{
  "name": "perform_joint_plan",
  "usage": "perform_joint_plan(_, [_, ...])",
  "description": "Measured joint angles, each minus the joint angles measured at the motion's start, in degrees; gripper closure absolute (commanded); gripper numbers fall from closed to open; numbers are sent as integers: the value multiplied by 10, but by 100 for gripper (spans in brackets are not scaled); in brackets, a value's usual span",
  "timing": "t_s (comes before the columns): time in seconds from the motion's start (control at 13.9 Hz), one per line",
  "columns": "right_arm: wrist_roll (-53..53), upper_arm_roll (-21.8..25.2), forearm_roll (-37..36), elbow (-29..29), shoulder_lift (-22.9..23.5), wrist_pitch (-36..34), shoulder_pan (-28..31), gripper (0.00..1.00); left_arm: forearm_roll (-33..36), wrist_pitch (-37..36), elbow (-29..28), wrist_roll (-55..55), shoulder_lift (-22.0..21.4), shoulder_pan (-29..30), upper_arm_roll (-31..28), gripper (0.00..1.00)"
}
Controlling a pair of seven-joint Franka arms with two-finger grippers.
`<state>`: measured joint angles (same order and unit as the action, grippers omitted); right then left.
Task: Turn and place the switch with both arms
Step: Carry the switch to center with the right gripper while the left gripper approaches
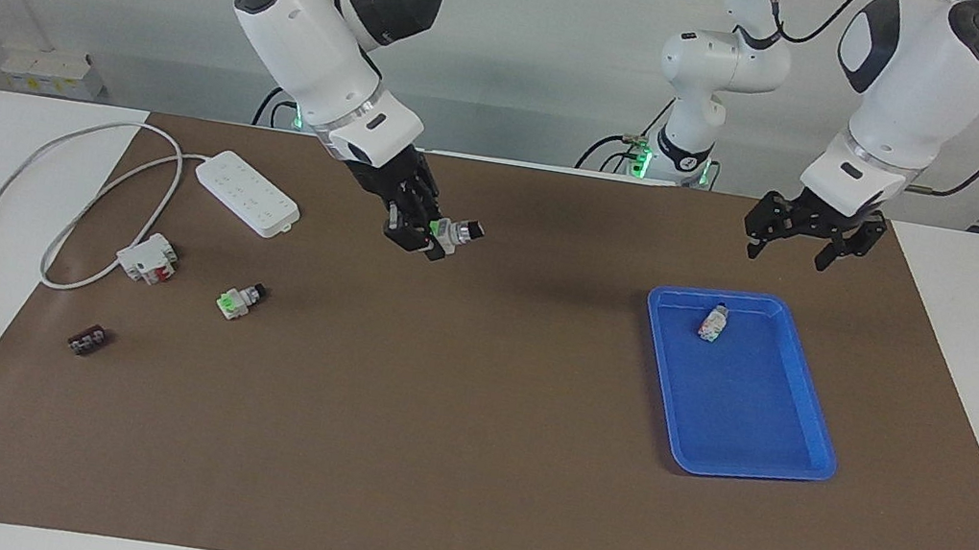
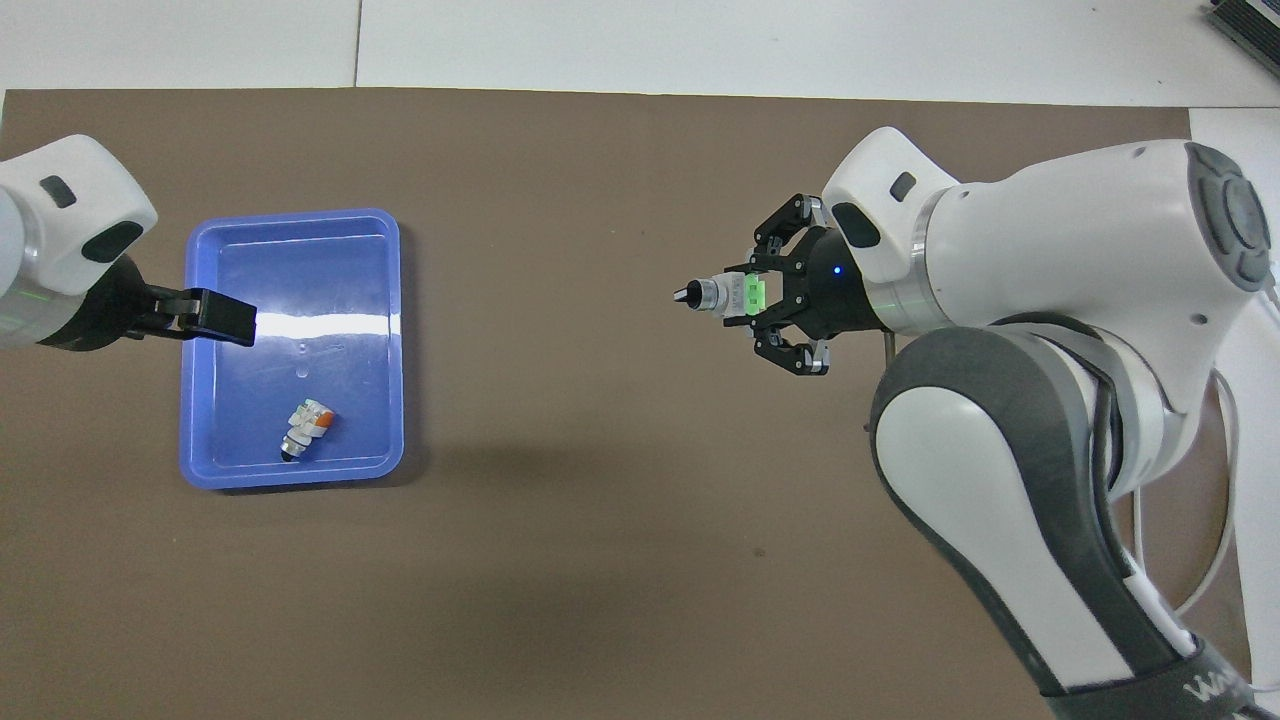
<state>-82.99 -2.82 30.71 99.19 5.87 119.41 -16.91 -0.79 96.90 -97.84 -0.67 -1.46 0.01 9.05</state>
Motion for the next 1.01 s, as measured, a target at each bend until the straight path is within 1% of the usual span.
perform_joint_plan(0.36, [9,-9,26,-1,-12,5,-2,100,-6,-8,-1,-1,-1,-50,5,0])
perform_joint_plan(0.43, [10,-9,33,-1,-13,5,-2,100,-28,-9,-1,-4,-2,-59,6,0])
perform_joint_plan(0.58, [10,-9,42,-1,-14,5,-2,100,-99,-9,-3,-36,-3,-68,7,0])
perform_joint_plan(0.79, [10,-9,43,-1,-14,5,-5,100,-191,-8,-12,-112,-7,-68,7,12])
perform_joint_plan(0.86, [11,-9,43,-1,-14,5,-8,100,-226,-3,-20,-142,-10,-68,7,13])
perform_joint_plan(1.01, [11,-9,43,-1,-14,5,-12,100,-284,27,-41,-212,-17,-68,7,18])
